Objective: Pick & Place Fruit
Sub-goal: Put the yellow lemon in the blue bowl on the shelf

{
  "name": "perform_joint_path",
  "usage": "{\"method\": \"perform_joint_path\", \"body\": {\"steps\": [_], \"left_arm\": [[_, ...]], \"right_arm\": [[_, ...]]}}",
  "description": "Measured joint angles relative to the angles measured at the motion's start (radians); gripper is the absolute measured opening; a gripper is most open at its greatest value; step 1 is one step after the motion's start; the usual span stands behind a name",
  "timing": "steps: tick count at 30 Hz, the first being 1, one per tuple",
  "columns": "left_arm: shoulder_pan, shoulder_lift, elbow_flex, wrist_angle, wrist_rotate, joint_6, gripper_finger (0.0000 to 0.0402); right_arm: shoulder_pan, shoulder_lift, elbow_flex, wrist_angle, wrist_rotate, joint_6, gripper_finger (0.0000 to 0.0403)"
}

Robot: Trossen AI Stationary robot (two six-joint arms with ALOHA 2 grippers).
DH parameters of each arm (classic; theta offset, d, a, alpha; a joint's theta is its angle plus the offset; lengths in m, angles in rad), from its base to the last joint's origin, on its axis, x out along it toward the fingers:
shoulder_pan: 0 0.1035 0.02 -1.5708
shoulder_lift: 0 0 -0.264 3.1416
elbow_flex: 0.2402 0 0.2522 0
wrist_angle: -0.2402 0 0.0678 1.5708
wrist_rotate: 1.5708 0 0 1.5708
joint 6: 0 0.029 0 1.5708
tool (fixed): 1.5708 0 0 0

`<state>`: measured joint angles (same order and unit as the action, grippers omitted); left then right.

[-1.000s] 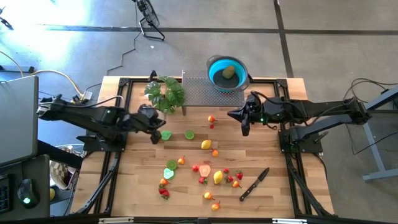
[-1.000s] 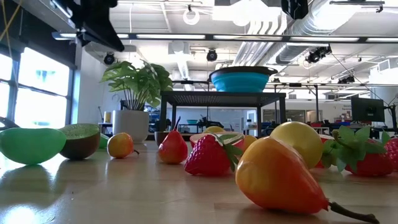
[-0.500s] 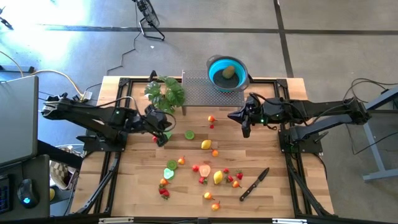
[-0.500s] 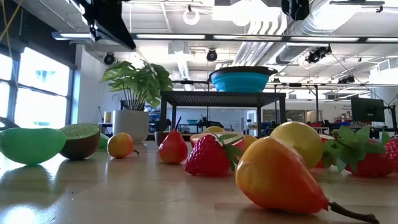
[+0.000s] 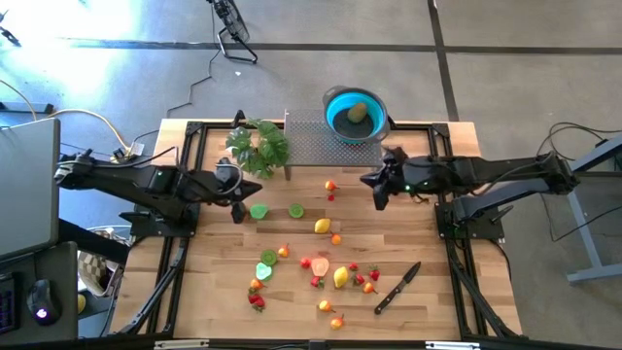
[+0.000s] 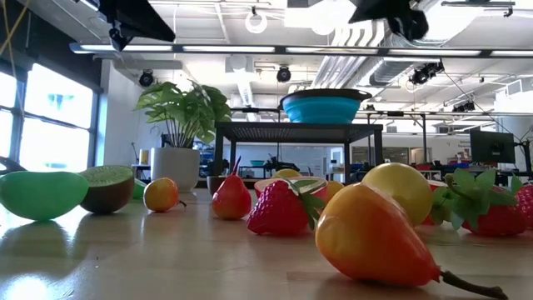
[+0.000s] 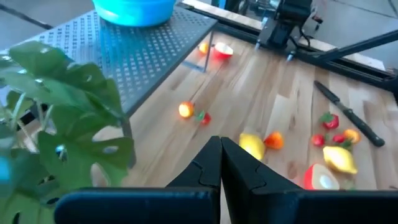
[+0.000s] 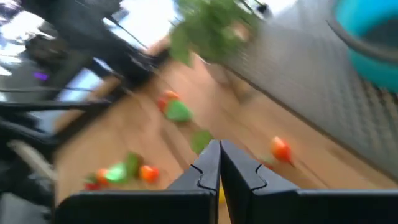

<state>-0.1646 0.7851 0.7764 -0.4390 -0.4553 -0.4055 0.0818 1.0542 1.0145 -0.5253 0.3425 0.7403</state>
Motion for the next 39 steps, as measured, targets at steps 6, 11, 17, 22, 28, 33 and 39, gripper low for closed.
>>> {"method": "perform_joint_path", "body": {"steps": [6, 11, 17, 22, 28, 33, 39], "left_arm": [[0.0, -0.034, 0.0, 0.003, 0.0, 0.018, 0.0], [0.0, -0.054, 0.0, 0.018, -0.001, 0.041, 0.0], [0.0, -0.064, 0.0, 0.025, -0.002, 0.069, 0.0], [0.0, -0.064, 0.0, 0.025, -0.002, 0.067, 0.0], [0.001, -0.064, 0.0, 0.022, -0.002, 0.062, 0.0], [0.0, -0.063, 0.0, 0.022, -0.001, 0.061, 0.0], [0.0, -0.063, 0.0, 0.021, -0.001, 0.061, 0.0]], "right_arm": [[0.001, 0.0, 0.0, -0.3, 0.023, 0.22, 0.0003], [-0.028, 0.001, 0.0, -0.455, 0.0, 0.281, 0.0003], [-0.104, 0.062, -0.001, -0.536, -0.151, 0.057, 0.0003], [-0.158, 0.156, 0.0, -0.625, -0.238, -0.1, 0.0003], [-0.219, 0.22, 0.0, -0.623, -0.228, -0.273, 0.0003], [-0.28, 0.22, 0.0, -0.624, -0.215, -0.403, 0.0003], [-0.307, 0.22, 0.0, -0.587, -0.271, -0.42, 0.0003]]}}
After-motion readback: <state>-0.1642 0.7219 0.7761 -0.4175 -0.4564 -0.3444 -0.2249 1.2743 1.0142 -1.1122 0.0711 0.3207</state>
